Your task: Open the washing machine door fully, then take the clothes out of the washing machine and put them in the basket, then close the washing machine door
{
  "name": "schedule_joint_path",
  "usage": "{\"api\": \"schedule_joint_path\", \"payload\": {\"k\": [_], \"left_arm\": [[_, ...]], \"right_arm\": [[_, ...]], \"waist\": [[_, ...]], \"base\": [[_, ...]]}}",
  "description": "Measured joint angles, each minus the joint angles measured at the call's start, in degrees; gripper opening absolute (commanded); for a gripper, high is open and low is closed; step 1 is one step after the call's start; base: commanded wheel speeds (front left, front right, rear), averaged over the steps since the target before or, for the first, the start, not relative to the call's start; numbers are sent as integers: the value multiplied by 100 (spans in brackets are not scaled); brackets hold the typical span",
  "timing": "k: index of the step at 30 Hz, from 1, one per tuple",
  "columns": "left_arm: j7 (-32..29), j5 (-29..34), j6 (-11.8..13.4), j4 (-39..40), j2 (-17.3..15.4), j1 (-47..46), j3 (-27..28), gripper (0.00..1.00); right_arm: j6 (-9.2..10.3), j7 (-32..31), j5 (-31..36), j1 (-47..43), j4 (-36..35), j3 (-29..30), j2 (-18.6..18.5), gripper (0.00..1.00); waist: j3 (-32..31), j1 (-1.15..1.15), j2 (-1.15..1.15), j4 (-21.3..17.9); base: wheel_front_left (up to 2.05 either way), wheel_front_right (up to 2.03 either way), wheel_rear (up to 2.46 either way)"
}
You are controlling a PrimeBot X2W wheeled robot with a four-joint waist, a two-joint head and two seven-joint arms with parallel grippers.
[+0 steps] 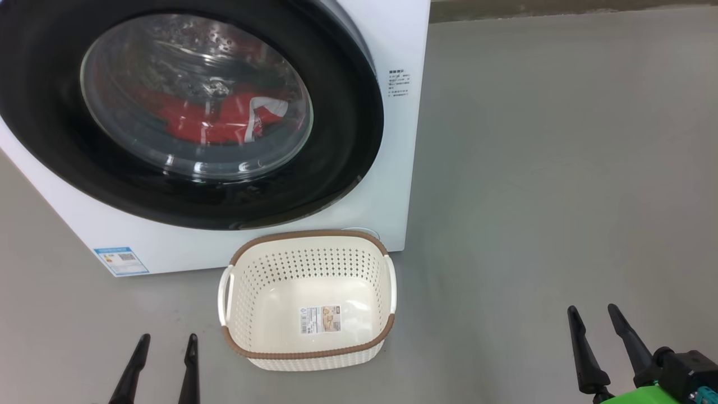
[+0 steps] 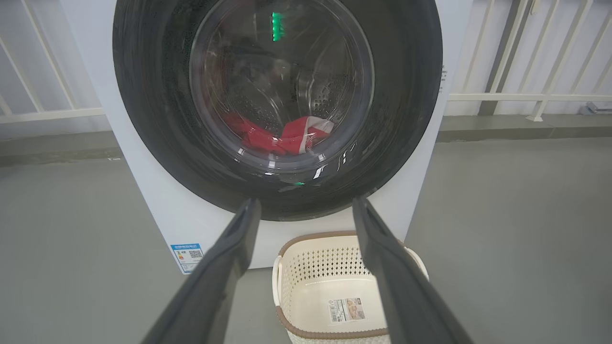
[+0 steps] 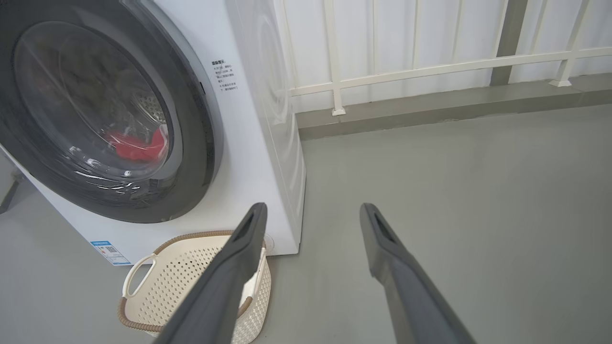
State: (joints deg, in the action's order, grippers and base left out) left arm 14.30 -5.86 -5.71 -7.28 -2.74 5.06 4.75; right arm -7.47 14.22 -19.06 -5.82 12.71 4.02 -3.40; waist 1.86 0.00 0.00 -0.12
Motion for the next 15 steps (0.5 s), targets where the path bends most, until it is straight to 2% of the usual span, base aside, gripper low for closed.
{"api": "schedule_joint_path", "payload": {"k": [5,15], "left_arm": [[0,-147,-87,-63,8,49,30,100],[0,-286,-98,-88,13,77,33,100]], "right_arm": [[0,0,-1,-12,-56,62,20,100],[0,0,-5,-121,-107,100,53,100]], "waist": [[-10,0,0,-25],[-23,0,0,-42]], "base": [[0,0,0],[0,0,0]]}}
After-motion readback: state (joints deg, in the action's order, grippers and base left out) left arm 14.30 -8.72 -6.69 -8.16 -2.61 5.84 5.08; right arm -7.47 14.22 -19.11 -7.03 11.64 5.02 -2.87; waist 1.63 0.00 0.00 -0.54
